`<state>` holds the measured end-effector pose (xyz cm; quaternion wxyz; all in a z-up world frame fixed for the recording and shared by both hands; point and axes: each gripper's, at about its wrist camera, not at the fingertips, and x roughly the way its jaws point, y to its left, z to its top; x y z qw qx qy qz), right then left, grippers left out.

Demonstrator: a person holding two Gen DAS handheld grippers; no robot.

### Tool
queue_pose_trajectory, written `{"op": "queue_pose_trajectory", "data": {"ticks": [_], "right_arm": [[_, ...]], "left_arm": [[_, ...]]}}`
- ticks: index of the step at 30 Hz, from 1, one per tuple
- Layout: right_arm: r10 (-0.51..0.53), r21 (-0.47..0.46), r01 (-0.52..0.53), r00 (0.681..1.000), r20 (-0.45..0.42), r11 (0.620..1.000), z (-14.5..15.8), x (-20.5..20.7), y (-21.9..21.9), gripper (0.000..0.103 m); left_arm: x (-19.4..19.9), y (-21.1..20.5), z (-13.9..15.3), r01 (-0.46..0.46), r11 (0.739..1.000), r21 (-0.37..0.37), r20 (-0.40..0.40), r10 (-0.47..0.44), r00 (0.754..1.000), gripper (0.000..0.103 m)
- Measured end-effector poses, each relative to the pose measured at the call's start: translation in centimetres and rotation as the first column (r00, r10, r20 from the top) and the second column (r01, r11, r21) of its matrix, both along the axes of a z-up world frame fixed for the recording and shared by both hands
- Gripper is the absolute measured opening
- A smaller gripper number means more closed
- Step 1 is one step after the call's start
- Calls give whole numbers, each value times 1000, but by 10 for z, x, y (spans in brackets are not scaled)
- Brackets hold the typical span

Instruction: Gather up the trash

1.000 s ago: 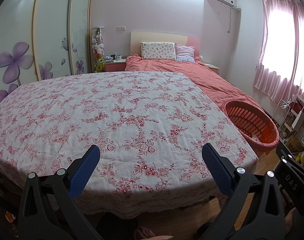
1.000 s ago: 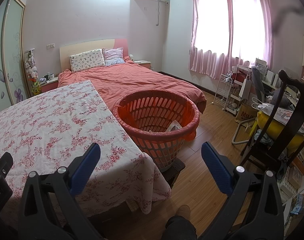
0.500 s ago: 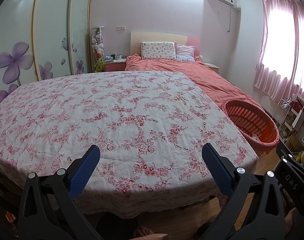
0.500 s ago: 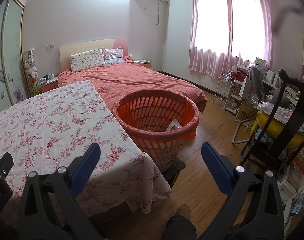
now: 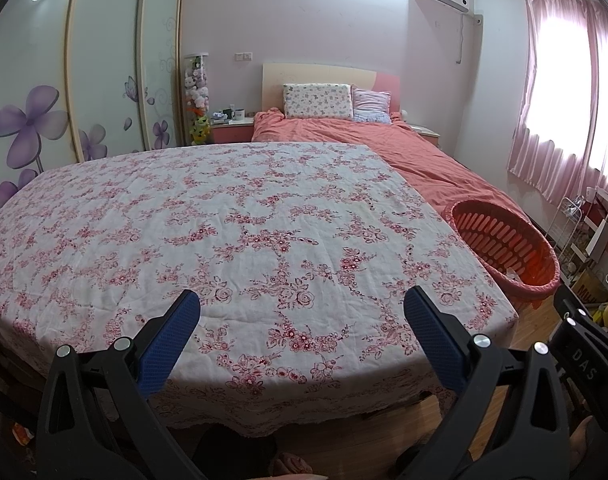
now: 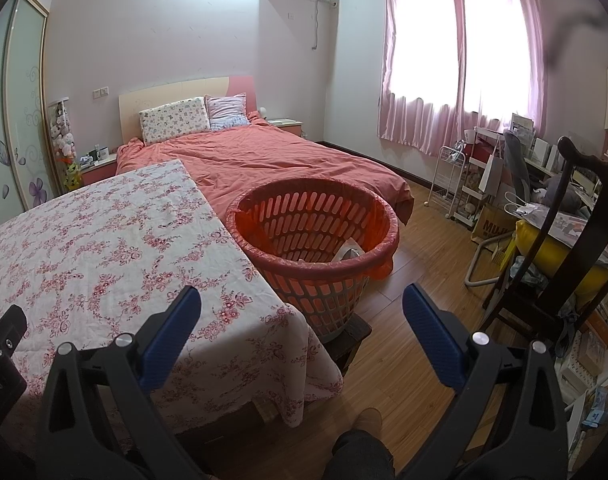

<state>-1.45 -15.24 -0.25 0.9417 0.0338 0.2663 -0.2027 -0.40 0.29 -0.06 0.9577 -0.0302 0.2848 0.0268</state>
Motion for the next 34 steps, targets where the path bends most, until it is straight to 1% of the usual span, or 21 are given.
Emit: {"op": "queue_pose_trajectory", "data": {"ticks": [34], "right_arm": [[1, 3, -1, 1000, -2, 1000, 1, -1, -1, 98]], "left_arm": [[1, 0, 1, 6, 1000, 11, -1, -6, 1000, 100]]}}
